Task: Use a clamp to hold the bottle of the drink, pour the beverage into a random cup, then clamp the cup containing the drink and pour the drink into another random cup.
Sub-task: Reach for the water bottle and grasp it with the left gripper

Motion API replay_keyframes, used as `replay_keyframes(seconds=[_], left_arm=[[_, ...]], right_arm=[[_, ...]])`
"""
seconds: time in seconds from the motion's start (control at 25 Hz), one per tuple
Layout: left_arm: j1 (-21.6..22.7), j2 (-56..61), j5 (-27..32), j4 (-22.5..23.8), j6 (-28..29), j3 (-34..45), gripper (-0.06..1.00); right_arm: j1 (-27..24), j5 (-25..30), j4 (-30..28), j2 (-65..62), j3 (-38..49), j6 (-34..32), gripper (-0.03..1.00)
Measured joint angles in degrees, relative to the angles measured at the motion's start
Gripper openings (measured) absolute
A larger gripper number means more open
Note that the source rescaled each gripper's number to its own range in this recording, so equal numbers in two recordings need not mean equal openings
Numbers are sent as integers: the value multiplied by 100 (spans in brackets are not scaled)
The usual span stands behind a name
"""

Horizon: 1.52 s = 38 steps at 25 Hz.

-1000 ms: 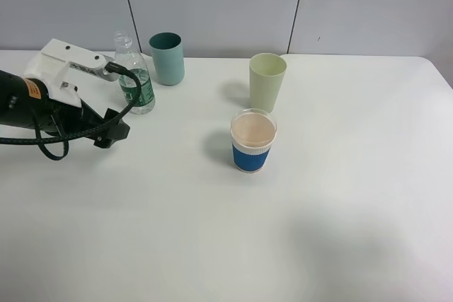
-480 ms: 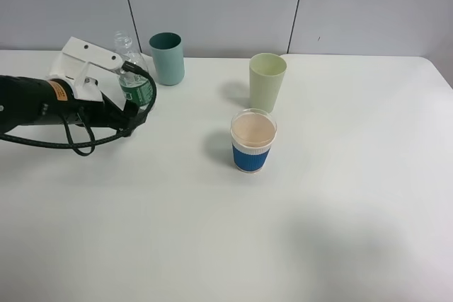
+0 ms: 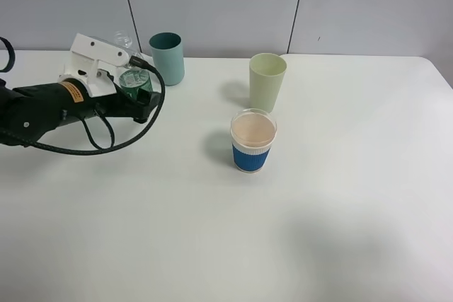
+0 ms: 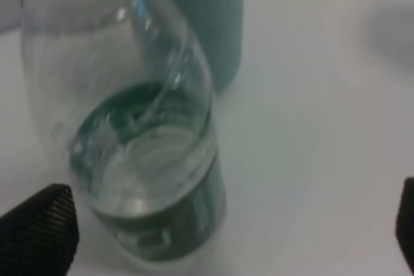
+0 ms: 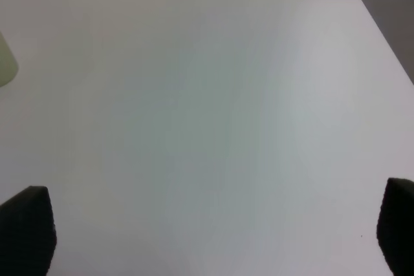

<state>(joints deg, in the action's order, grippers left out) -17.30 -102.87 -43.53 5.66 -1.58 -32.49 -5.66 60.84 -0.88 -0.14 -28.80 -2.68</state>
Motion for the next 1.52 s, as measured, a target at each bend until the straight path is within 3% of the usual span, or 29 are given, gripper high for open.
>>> replay_keyframes(seconds=[0.12, 1.08, 1.52], left_arm=[[0, -143, -387, 60, 14, 0, 100], [259, -1603, -1729, -2, 286, -468, 100], [294, -1853, -1794, 16, 324, -1025, 100]], right_arm=[[0, 0, 0, 0, 0, 0, 100], [0, 0, 0, 0, 0, 0, 100], [0, 0, 0, 0, 0, 0, 100]])
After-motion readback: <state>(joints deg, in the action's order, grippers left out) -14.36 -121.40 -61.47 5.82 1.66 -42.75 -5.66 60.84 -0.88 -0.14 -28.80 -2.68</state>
